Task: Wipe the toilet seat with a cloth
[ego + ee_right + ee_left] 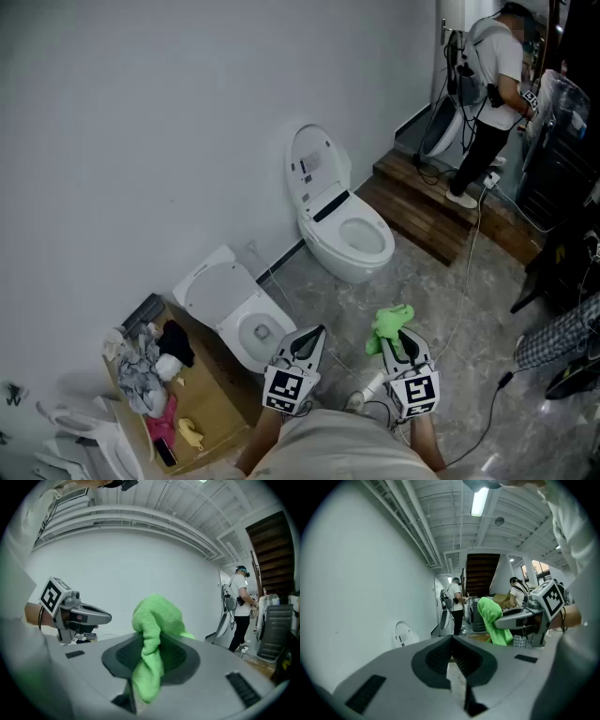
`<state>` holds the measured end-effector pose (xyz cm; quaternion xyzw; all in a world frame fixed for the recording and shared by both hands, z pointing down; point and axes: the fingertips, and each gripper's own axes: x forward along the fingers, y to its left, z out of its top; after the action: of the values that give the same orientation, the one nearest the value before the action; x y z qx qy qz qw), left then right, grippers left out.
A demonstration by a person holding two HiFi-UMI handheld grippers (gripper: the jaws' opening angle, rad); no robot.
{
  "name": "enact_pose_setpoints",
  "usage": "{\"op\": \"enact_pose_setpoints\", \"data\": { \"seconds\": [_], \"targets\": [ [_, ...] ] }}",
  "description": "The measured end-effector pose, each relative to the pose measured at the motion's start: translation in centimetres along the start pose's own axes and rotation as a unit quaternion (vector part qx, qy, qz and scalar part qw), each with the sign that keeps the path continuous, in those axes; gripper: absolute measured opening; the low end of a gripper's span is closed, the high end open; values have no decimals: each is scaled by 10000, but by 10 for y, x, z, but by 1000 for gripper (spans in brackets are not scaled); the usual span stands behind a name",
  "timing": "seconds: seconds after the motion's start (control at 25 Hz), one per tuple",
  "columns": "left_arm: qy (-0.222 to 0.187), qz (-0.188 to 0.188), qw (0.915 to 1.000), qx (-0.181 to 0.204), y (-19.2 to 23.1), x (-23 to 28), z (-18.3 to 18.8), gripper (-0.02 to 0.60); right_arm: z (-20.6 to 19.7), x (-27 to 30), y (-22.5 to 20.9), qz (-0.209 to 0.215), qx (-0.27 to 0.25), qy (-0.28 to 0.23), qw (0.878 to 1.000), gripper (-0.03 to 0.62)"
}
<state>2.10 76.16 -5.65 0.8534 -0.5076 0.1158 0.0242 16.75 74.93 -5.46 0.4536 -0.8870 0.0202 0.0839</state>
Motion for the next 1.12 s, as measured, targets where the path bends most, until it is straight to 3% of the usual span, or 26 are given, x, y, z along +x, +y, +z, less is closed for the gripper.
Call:
{"op": "enact_pose_setpoints", "data": {
  "seconds": [0.52,0.92,1.12],
  "targets": [
    [-23,86,9999,-128,-12,67,4,12,-19,22,-64,39,-60,144,9999,100],
    [-200,206,9989,-374,53,142,8,12,-9,101,-109,-232,-173,245,9993,98],
    [-204,154,9992,-306,90,178,14,12,-5,143,-122,-330,-81,420,9985,98]
  ]
}}
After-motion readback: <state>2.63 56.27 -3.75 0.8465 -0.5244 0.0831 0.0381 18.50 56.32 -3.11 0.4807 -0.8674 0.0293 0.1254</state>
